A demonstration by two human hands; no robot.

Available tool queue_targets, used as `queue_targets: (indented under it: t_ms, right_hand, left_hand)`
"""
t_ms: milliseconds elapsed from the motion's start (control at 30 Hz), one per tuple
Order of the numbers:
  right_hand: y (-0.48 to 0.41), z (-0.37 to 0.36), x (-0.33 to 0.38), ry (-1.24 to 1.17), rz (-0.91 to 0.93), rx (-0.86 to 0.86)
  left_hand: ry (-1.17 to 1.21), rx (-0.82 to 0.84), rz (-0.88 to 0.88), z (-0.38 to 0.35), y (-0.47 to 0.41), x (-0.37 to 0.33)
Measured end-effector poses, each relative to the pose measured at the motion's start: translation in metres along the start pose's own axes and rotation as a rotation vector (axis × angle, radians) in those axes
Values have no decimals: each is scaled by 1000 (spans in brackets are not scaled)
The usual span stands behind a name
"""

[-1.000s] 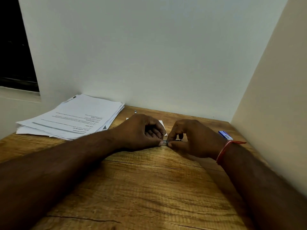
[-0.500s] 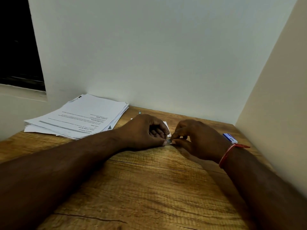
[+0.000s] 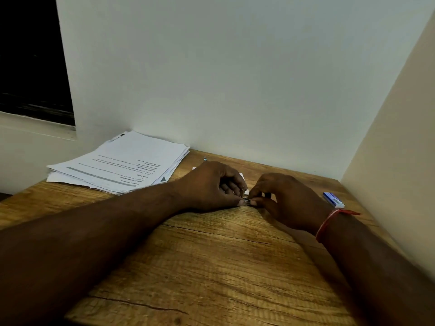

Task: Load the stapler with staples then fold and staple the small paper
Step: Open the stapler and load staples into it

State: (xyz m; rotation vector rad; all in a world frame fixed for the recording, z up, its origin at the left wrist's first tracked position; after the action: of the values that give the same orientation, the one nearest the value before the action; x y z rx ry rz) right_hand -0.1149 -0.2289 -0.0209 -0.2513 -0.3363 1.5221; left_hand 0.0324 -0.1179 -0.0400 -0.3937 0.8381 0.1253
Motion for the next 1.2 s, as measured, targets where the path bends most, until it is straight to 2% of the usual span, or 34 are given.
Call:
queue_targets:
  t_ms: [567,1200]
  right_hand:
    - [-2,0,2,39,-28,20]
    - [-2,3,0,-32,-50,54]
  left_hand:
    - [0,-4,5,0,0,-1]
    - [-4,0,-8,-1,-1,-1]
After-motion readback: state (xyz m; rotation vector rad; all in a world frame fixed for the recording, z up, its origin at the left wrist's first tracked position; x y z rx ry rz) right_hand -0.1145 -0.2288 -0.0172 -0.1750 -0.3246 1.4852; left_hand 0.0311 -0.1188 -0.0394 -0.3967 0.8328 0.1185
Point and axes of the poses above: each hand's wrist, its own y-axis away from the middle knuckle, its own z-axis out of the back of the hand, x = y × z, the point moved 7 cm from there along -y, towards the middle knuckle, and after that the axes turned 5 degrees about z, right-handed, at the moved point
